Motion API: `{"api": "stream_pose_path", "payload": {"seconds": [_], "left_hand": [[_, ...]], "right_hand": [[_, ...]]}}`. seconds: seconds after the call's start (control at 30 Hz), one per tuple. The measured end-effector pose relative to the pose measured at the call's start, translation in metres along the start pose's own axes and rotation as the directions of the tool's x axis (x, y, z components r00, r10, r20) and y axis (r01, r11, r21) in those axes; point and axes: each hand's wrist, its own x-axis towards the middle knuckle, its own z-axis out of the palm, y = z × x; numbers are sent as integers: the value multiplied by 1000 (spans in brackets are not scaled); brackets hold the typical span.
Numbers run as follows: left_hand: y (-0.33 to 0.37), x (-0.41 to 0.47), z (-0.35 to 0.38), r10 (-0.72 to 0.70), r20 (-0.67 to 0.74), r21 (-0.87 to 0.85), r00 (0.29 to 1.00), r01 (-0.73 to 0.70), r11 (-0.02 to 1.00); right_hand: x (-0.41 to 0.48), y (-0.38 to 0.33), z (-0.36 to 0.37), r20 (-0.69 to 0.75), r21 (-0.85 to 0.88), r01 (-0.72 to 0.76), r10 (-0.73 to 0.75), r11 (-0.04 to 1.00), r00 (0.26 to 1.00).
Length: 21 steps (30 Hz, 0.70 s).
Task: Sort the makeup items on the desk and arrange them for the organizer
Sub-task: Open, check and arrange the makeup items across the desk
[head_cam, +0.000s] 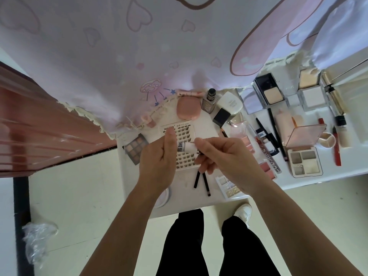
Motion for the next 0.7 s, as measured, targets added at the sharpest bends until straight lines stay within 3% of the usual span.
{"api": "stream_pose_path", "payload": {"seconds": [0.1, 0.27, 0.43, 0.7], "left_hand": [[2, -1, -3, 28, -36, -30, 999, -30, 999], [4, -2, -5, 28, -52, -55, 998, -31, 998], [9, -2, -7, -11, -67, -90, 998, 5, 996], [12, -1, -5, 11, -50, -63, 999, -14, 998]], "right_hand": [[0, 3, -3, 11, 27, 50, -50, 998, 999], [-1, -4, 0, 44, 24, -63, 62, 998, 997], [-1, 0, -4, 22, 50, 58, -60, 997, 998], [-1, -1, -4, -5, 30, 58, -58, 998, 998]]}}
